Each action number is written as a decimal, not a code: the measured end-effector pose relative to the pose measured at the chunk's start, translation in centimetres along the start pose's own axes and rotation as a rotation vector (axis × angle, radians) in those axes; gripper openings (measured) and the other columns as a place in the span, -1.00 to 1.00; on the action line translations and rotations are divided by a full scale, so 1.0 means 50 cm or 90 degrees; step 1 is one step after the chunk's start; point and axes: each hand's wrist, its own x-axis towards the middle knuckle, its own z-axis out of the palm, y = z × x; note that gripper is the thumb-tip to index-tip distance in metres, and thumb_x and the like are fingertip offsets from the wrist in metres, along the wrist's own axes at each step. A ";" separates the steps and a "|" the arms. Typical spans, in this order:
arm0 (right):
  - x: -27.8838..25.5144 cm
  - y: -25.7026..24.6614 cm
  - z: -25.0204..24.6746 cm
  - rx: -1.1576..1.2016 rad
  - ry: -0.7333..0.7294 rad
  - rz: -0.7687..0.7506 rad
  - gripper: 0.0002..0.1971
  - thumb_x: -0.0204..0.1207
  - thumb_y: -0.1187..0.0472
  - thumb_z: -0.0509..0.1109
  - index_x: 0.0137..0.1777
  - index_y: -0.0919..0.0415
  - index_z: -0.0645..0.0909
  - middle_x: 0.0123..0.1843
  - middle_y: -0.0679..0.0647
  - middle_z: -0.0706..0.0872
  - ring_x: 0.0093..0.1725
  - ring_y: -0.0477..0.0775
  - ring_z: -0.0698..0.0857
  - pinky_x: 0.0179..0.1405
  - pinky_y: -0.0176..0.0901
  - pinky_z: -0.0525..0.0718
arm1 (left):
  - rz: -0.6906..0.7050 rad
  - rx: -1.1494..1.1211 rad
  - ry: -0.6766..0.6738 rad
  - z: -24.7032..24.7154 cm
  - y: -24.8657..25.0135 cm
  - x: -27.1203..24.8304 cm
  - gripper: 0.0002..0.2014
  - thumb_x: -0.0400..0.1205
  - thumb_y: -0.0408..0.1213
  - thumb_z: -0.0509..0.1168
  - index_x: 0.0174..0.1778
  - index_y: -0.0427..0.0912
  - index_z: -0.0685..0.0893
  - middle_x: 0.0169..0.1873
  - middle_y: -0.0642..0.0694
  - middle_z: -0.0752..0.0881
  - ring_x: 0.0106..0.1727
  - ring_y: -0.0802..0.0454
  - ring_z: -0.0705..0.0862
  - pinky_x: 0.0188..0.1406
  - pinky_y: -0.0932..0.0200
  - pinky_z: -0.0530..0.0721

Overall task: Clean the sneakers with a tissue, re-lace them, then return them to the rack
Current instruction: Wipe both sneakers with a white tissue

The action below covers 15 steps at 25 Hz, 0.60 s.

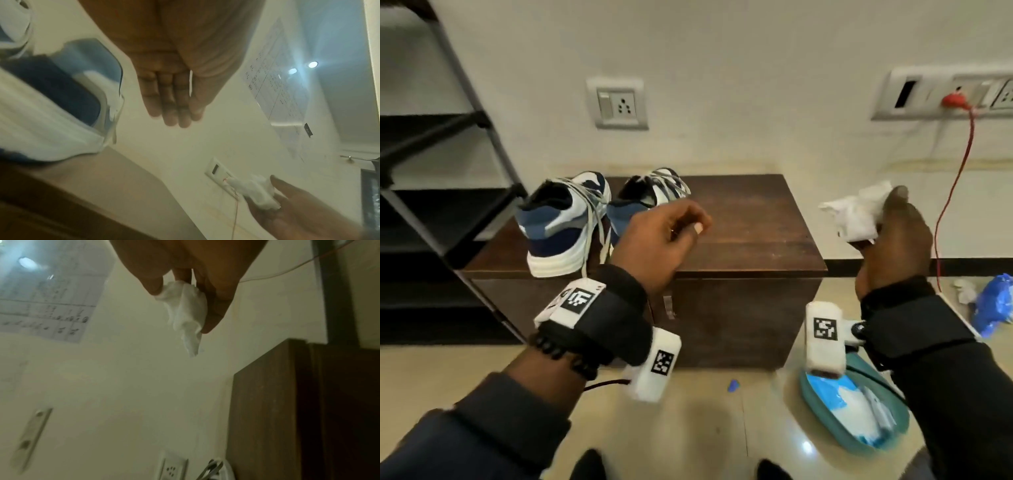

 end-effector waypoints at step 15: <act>-0.129 0.074 0.238 -0.011 -0.342 0.033 -0.69 0.44 0.43 0.44 -0.04 -0.04 0.59 0.00 0.00 0.72 0.04 -0.02 0.70 0.12 0.03 0.71 | -0.324 0.534 -0.233 -0.077 -0.059 0.149 -0.71 0.53 0.06 0.39 -0.16 -0.11 0.62 0.00 -0.13 0.74 0.00 -0.12 0.65 -0.10 0.16 0.46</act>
